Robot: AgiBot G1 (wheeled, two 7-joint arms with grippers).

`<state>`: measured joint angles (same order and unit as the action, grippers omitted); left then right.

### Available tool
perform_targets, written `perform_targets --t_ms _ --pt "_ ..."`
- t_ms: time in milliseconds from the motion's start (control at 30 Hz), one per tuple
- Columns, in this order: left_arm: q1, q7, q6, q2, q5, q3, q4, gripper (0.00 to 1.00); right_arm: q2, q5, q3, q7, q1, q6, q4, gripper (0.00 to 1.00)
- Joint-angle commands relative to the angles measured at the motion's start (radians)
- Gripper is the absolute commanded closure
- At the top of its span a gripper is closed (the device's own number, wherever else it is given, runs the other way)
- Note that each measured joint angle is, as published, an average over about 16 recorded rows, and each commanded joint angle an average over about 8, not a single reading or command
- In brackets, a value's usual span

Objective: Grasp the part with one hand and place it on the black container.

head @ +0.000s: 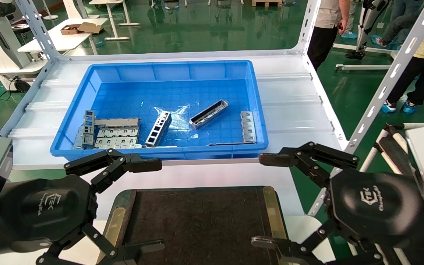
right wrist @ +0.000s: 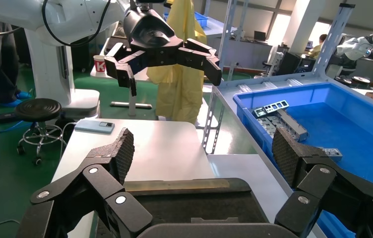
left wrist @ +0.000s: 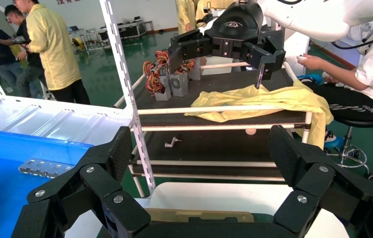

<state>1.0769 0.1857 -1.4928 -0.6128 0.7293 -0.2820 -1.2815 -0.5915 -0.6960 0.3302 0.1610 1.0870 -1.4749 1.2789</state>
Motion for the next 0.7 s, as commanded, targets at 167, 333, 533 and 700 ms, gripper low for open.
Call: perform_targets --t_ms 167,333,533,700 --pt "0.000 0.000 0.000 0.000 0.000 0.000 0.000 0.00 0.000 0.000 0.000 0.000 0.000 0.000 0.000 0.00" --pt "0.000 0.000 0.000 0.000 0.000 0.000 0.000 0.00 0.000 0.000 0.000 0.000 0.000 0.000 0.000 0.00" --pt "0.000 0.000 0.000 0.000 0.000 0.000 0.000 0.00 0.000 0.000 0.000 0.000 0.000 0.000 0.000 0.00" --pt "0.000 0.000 0.000 0.000 0.000 0.000 0.000 0.00 0.000 0.000 0.000 0.000 0.000 0.000 0.000 0.00"
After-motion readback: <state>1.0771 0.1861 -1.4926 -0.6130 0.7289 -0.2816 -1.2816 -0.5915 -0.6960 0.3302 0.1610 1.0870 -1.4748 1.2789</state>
